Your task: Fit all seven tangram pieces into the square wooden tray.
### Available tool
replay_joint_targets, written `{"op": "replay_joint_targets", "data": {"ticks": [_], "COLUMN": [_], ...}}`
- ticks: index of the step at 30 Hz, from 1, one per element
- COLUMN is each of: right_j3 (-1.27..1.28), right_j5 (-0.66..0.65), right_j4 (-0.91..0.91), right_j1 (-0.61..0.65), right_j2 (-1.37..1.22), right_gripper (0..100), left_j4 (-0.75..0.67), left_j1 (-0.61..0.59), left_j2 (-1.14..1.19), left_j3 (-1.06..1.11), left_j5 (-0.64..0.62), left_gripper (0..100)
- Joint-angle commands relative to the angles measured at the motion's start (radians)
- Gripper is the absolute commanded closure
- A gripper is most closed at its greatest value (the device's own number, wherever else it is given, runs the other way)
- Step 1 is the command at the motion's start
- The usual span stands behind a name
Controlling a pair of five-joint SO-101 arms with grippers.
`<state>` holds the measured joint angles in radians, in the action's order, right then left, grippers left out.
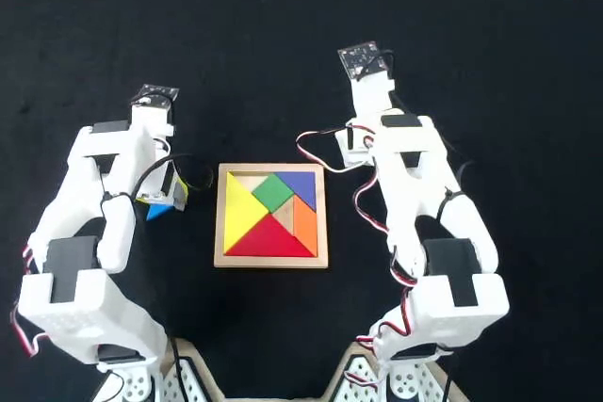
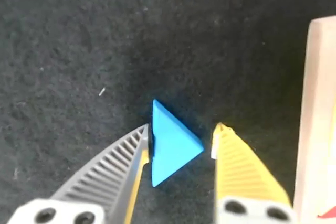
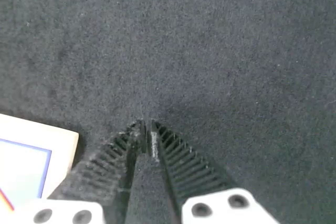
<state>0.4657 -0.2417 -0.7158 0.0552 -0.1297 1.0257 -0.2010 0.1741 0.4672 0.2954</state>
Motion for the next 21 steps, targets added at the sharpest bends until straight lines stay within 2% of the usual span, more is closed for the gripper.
{"op": "replay_joint_targets", "data": {"ticks": [1,8,21], "right_j3": [-0.028,-0.028,-0.028], "right_j5": [0.005,0.005,0.005], "right_j4": [0.02,0.02,0.021], "right_j1": [0.003,0.003,0.003], "right_j2": [0.01,0.01,0.01], "right_gripper": [98.6,98.6,98.6], "left_j4": [-0.018,0.026,0.025], "left_j1": [-0.001,-0.001,-0.001], "left_j2": [0.002,0.002,0.008], "left_j3": [-0.042,-0.047,-0.047], "left_j5": [-0.002,-0.003,-0.008], "left_gripper": [80,81,81]}}
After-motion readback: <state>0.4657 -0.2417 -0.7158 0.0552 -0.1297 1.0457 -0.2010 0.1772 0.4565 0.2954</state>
